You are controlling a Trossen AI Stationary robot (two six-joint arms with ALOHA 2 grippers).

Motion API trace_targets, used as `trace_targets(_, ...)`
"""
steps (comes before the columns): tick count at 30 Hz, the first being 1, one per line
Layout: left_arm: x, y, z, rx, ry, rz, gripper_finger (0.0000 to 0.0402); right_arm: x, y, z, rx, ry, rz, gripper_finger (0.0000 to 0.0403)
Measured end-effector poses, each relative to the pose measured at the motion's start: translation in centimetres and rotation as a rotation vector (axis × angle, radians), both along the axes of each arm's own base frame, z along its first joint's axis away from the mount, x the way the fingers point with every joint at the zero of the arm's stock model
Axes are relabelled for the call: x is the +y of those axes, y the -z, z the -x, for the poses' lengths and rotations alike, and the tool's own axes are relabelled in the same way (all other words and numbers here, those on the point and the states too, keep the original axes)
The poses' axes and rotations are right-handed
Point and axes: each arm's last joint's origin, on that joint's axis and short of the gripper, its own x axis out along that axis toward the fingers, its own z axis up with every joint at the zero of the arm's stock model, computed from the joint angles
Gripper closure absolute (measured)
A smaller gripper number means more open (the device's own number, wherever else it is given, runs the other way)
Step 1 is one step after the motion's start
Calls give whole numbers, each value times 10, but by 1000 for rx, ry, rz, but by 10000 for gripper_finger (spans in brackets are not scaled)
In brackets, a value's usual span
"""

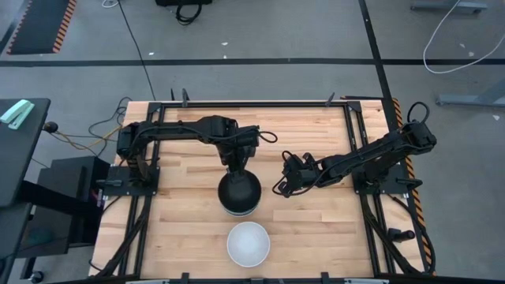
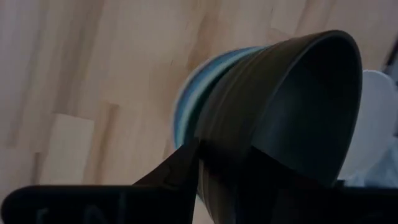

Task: Nest bowls inside each other
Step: Stack the black bowl on top of the light green bowl

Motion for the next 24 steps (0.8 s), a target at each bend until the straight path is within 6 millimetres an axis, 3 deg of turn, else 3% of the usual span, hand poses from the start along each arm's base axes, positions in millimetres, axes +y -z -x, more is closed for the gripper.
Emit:
trace_targets(15,-7,-3,0,-20,47,32,290,0,0,0,-2,0,-1,394)
trace_targets(24,-11,-1,0,1,65,-160,278,1,0,0,-2,-2,0,394)
